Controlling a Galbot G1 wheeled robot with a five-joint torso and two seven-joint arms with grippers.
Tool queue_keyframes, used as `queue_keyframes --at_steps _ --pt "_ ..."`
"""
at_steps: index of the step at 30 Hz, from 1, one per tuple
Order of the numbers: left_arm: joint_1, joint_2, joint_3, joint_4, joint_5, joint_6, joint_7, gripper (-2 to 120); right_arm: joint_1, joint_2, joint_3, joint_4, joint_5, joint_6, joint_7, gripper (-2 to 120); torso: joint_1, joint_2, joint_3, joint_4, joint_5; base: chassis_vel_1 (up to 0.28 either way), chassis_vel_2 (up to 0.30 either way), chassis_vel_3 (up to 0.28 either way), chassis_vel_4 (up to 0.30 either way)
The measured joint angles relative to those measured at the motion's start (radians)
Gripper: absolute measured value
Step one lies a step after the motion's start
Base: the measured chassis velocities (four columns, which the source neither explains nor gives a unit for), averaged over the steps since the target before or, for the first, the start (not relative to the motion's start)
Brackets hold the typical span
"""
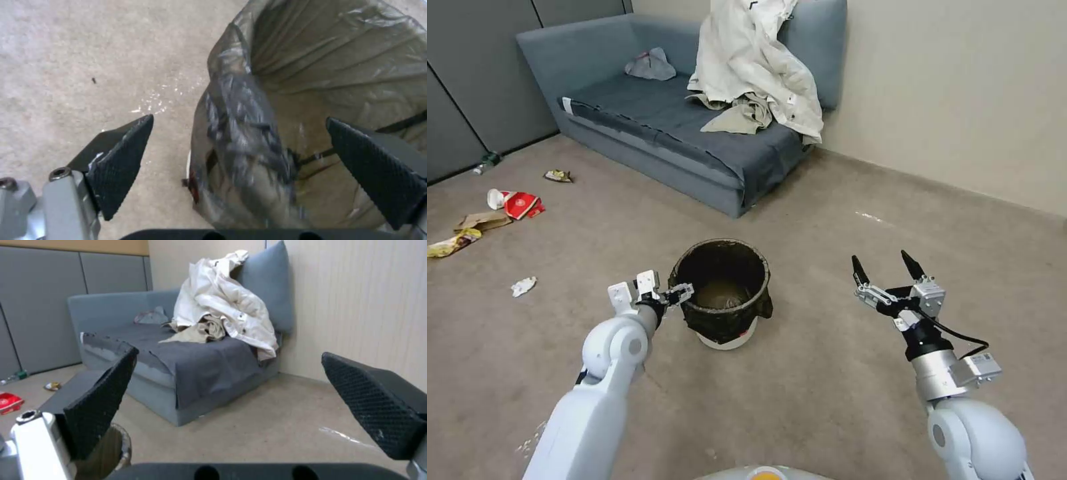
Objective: Pick up the trash can from the floor.
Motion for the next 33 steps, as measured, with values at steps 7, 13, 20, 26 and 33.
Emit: queue_keyframes --at_steps 7,13,20,26,33 --pt "-0.072 0.001 0.017 0.068 -0.069 0.011 -0.049 82 0.006 0.003 0.003 -0.008 0.001 0.003 0.007 100 0.0 0.0 0.0 0.0 0.0001 0.0 0.0 0.0 0.0" --pt "-0.097 -0.002 0.026 0.099 -0.09 0.01 -0.081 62 0.011 0.002 0.004 -0.015 0.003 0.004 0.01 100 0.0 0.0 0.0 0.0 0.0 0.0 0.0 0.0 0.0" --pt "-0.102 -0.001 0.027 0.118 -0.095 0.008 -0.089 33 0.017 0.002 0.002 -0.023 0.004 0.004 0.011 100 0.0 0.0 0.0 0.0 0.0 0.0 0.0 0.0 0.0" --pt "-0.104 -0.004 0.022 0.121 -0.098 0.007 -0.089 13 0.02 0.001 0.001 -0.027 0.004 0.004 0.011 100 0.0 0.0 0.0 0.0 0.0 0.0 0.0 0.0 0.0" --pt "-0.098 -0.013 0.002 0.095 -0.099 0.006 -0.088 5 0.02 -0.002 0.001 -0.031 0.004 0.004 0.013 100 0.0 0.0 0.0 0.0 0.0 0.0 0.0 0.0 0.0"
